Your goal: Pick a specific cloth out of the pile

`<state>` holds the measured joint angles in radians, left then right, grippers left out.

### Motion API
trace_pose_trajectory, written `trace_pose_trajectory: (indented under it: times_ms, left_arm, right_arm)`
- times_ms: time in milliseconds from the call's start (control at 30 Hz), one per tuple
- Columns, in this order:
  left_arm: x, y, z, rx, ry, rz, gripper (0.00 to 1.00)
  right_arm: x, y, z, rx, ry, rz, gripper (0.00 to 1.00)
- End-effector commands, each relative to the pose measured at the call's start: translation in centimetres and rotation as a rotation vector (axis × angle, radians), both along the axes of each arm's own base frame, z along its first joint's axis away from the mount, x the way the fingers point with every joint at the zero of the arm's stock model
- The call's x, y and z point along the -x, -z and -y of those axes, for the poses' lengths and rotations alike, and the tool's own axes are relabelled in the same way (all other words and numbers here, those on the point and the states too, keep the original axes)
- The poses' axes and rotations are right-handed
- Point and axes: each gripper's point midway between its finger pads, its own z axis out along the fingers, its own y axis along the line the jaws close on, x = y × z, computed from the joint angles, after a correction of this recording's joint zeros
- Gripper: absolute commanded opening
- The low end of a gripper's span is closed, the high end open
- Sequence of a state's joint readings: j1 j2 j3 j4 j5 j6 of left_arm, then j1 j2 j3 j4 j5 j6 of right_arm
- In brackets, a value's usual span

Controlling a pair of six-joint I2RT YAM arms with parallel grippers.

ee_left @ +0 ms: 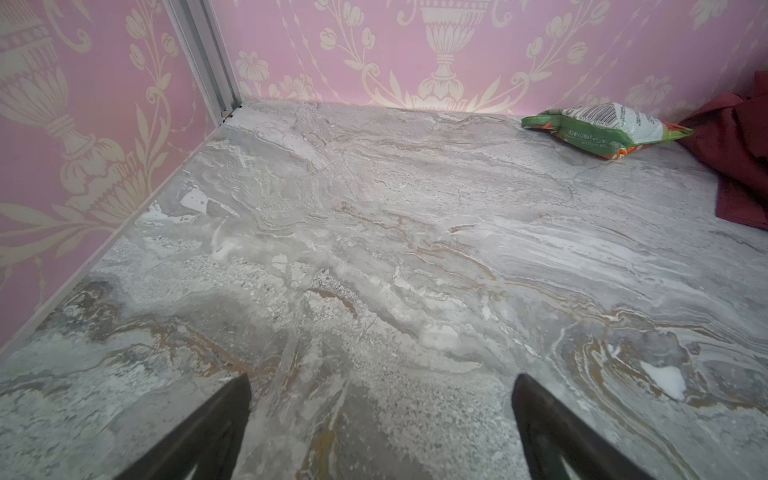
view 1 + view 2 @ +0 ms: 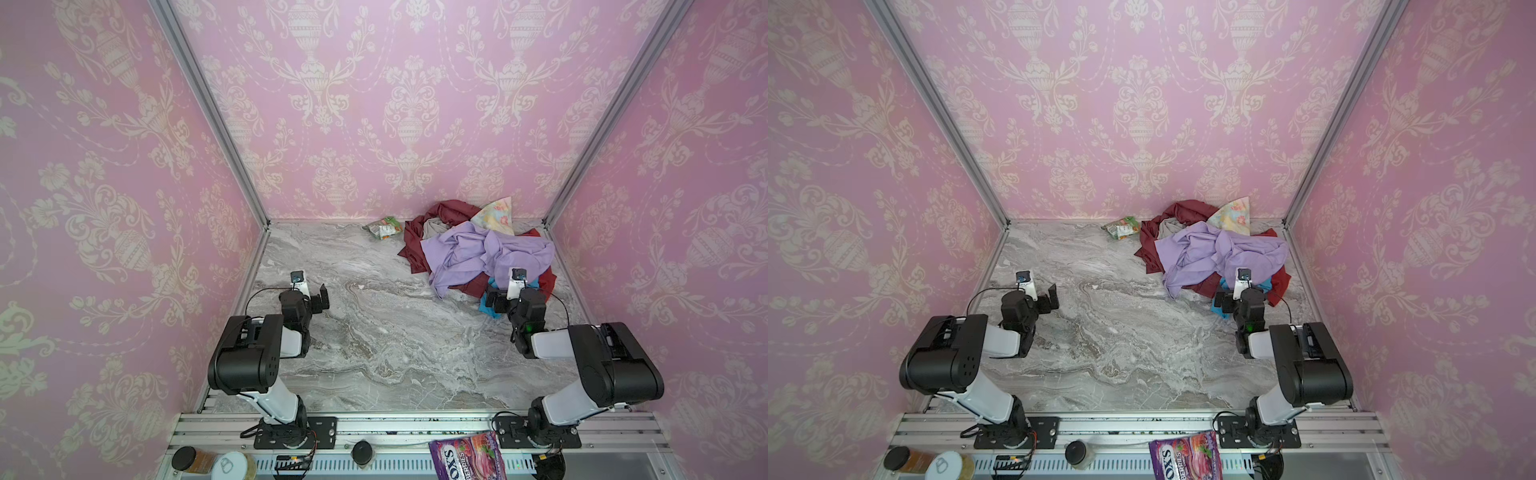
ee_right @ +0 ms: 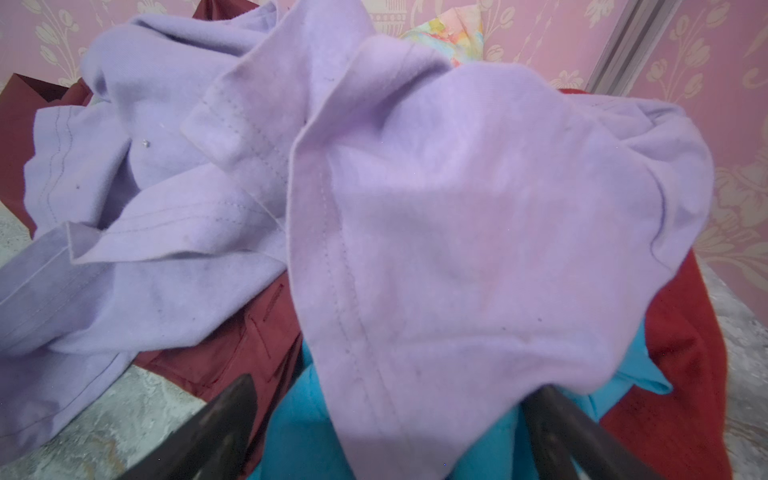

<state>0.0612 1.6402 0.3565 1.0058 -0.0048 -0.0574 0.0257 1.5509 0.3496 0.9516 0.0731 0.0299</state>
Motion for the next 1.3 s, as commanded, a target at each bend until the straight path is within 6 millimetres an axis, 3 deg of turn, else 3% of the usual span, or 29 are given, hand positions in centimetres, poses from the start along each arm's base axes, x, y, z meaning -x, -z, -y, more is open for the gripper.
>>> trace_pose_trajectory:
  times_ms: [0, 167, 433, 1267]
  left_arm:
    - [-0.1, -0.2, 1.2, -0.019, 0.073, 0.005, 0.99]
    - [-0.1, -0.3, 1.2, -0.018, 0.073, 0.007, 0.99]
    - [0.2, -0.4, -0.9, 0.003, -0.034, 0.027, 0.99]
    - [0.1, -0.4, -0.2, -0.049, -0.034, 0.011, 0.99]
  right_arm:
    - [-0.3, -0.7, -0.2, -0.020, -0.007, 0.023, 1.00]
    - [-0.4, -0.6, -0.2, -0.022, -0.008, 0.018, 1.00]
    - [-0.3, -0.7, 0.1, -0.035, -0.004, 0.025, 1.00]
    - [0.1, -1.1, 0.5, -0.017, 0.038, 0.045, 1.00]
